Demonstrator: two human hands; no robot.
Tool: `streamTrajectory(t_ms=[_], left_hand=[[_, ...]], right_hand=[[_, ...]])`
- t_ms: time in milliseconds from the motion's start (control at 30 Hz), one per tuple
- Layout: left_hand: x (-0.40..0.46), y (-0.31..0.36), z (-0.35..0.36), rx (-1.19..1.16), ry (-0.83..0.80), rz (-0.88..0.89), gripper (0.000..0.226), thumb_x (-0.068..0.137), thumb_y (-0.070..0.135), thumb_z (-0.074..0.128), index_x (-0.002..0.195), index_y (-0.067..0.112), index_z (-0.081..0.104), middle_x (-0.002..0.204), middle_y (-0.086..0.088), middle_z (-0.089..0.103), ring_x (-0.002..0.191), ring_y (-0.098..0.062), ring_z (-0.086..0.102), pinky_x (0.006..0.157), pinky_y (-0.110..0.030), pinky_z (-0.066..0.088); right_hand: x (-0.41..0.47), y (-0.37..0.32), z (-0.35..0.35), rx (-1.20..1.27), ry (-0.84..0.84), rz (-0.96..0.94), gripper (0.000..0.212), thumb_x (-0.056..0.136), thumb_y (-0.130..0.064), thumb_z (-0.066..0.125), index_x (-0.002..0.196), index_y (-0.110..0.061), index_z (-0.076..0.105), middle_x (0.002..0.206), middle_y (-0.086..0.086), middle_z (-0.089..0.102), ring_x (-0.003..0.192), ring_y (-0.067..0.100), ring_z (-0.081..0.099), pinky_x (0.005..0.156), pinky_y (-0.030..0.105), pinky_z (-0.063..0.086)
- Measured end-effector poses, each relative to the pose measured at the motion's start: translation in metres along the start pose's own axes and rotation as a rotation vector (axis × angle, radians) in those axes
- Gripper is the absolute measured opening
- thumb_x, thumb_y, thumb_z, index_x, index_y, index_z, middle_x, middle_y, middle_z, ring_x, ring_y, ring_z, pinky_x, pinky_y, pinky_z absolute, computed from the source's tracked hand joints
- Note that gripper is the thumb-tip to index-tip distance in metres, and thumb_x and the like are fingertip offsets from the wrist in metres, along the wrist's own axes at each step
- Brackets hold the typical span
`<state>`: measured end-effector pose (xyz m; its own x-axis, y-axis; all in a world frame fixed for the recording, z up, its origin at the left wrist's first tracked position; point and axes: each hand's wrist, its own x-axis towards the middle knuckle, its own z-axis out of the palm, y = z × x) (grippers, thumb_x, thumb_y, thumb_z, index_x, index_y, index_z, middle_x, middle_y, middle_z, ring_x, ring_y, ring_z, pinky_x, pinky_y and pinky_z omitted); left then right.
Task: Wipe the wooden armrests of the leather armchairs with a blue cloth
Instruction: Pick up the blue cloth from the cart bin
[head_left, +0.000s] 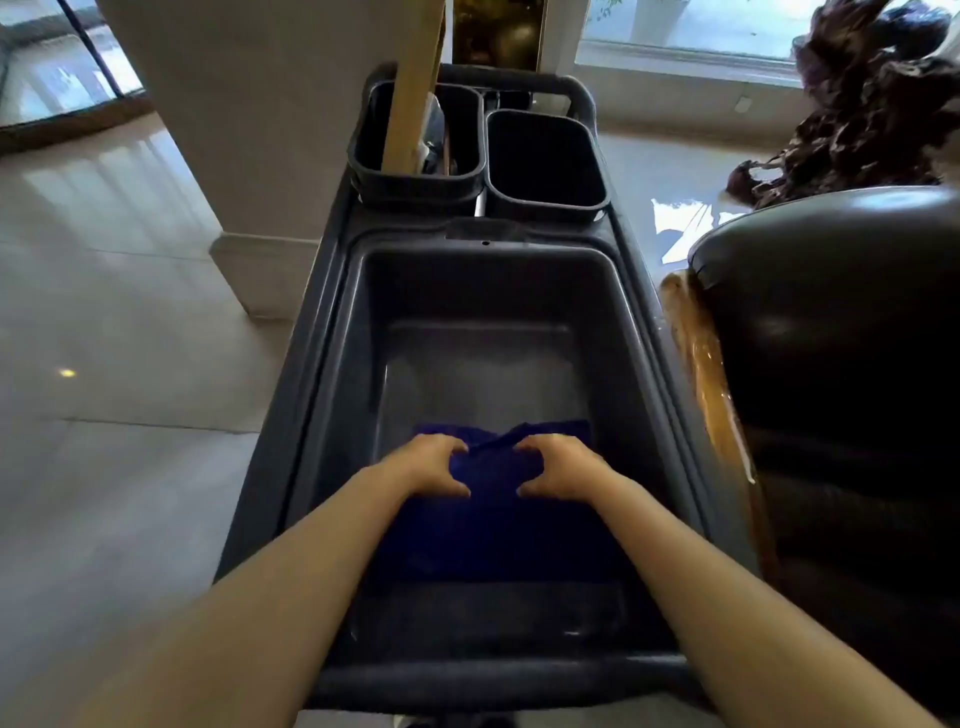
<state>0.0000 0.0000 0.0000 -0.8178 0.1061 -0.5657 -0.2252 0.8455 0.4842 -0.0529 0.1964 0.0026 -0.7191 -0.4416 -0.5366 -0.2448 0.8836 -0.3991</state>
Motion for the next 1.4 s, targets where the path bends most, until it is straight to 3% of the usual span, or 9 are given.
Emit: streamTrajectory(t_ms=[167, 333, 433, 600, 767, 933, 1167, 1300, 1400], left_hand=[[0.012, -0.006, 0.026, 0.022, 0.009, -0.05, 0.073, 0.073, 0.028, 0.07, 0.137, 0.019, 0.038, 0.141, -0.005, 0.043, 0.129, -0.023, 0.041, 0.107, -0.039, 0.038], [0.009, -0.014, 0.046, 0.158, 0.19, -0.024, 0.049, 0.081, 0.009, 0.059, 0.128, 0.012, 0.048, 0.125, -0.007, 0.048, 0.12, -0.026, 0.04, 0.098, -0.041, 0.043], [0.005, -0.013, 0.053, 0.056, 0.286, -0.051, 0.032, 0.082, -0.001, 0.051, 0.111, 0.01, 0.059, 0.117, -0.009, 0.055, 0.114, -0.027, 0.048, 0.091, -0.039, 0.046], [0.0, -0.017, 0.035, -0.199, 0.235, -0.147, 0.023, 0.077, -0.005, 0.059, 0.095, 0.006, 0.068, 0.108, -0.013, 0.067, 0.1, -0.023, 0.061, 0.087, -0.026, 0.047], [-0.012, -0.024, 0.024, -0.248, 0.219, -0.178, 0.02, 0.075, -0.002, 0.064, 0.092, 0.007, 0.069, 0.102, -0.013, 0.07, 0.094, -0.02, 0.063, 0.082, -0.023, 0.047], [-0.023, -0.02, 0.026, -0.282, 0.199, -0.191, 0.018, 0.075, -0.001, 0.065, 0.089, 0.009, 0.069, 0.101, -0.011, 0.069, 0.085, -0.013, 0.059, 0.082, -0.025, 0.048], [-0.043, -0.01, 0.004, -0.279, 0.218, -0.156, 0.018, 0.072, -0.001, 0.066, 0.085, 0.011, 0.071, 0.091, -0.008, 0.071, 0.084, -0.015, 0.063, 0.077, -0.025, 0.049], [-0.056, 0.009, -0.027, -0.331, 0.298, -0.076, 0.022, 0.072, -0.002, 0.065, 0.091, 0.007, 0.071, 0.083, -0.008, 0.068, 0.075, -0.018, 0.063, 0.062, -0.027, 0.052], [-0.067, 0.03, -0.055, -0.345, 0.337, 0.02, 0.021, 0.072, -0.002, 0.064, 0.091, 0.006, 0.071, 0.075, -0.005, 0.066, 0.066, -0.014, 0.061, 0.046, -0.016, 0.049]], right_hand=[[0.004, 0.012, 0.023, -0.086, 0.021, 0.038, 0.07, 0.074, -0.034, 0.071, 0.136, -0.027, 0.039, 0.141, 0.003, 0.04, 0.128, 0.027, 0.035, 0.099, 0.047, 0.042], [0.002, 0.02, 0.04, -0.22, 0.14, -0.014, 0.057, 0.08, -0.026, 0.067, 0.132, -0.024, 0.044, 0.129, 0.002, 0.045, 0.118, 0.024, 0.038, 0.09, 0.046, 0.046], [0.0, 0.021, 0.045, -0.166, 0.163, -0.033, 0.042, 0.081, -0.021, 0.065, 0.122, -0.021, 0.054, 0.122, 0.003, 0.052, 0.114, 0.024, 0.043, 0.087, 0.042, 0.046], [-0.003, 0.031, 0.031, 0.151, 0.144, 0.037, 0.026, 0.08, -0.001, 0.057, 0.103, -0.011, 0.065, 0.1, 0.012, 0.065, 0.096, 0.027, 0.061, 0.082, 0.031, 0.05], [-0.007, 0.045, 0.038, -0.022, 0.13, -0.008, 0.047, 0.08, -0.009, 0.065, 0.125, -0.01, 0.054, 0.122, 0.011, 0.046, 0.111, 0.027, 0.047, 0.096, 0.031, 0.041], [-0.014, 0.042, 0.045, -0.021, 0.195, -0.002, 0.023, 0.08, -0.007, 0.063, 0.103, -0.011, 0.065, 0.115, 0.008, 0.057, 0.105, 0.026, 0.055, 0.085, 0.031, 0.045], [-0.036, 0.03, 0.002, 0.207, 0.257, -0.015, 0.02, 0.074, -0.008, 0.071, 0.095, -0.009, 0.073, 0.1, 0.01, 0.071, 0.09, 0.017, 0.061, 0.079, 0.019, 0.04], [-0.06, 0.019, -0.035, 0.253, 0.326, -0.078, 0.016, 0.074, -0.01, 0.07, 0.09, -0.014, 0.073, 0.089, 0.005, 0.072, 0.078, 0.009, 0.061, 0.074, 0.021, 0.045], [-0.082, 0.013, -0.065, 0.283, 0.428, -0.131, 0.014, 0.073, -0.008, 0.069, 0.085, -0.016, 0.073, 0.08, 0.003, 0.071, 0.075, 0.013, 0.064, 0.073, 0.027, 0.051]])
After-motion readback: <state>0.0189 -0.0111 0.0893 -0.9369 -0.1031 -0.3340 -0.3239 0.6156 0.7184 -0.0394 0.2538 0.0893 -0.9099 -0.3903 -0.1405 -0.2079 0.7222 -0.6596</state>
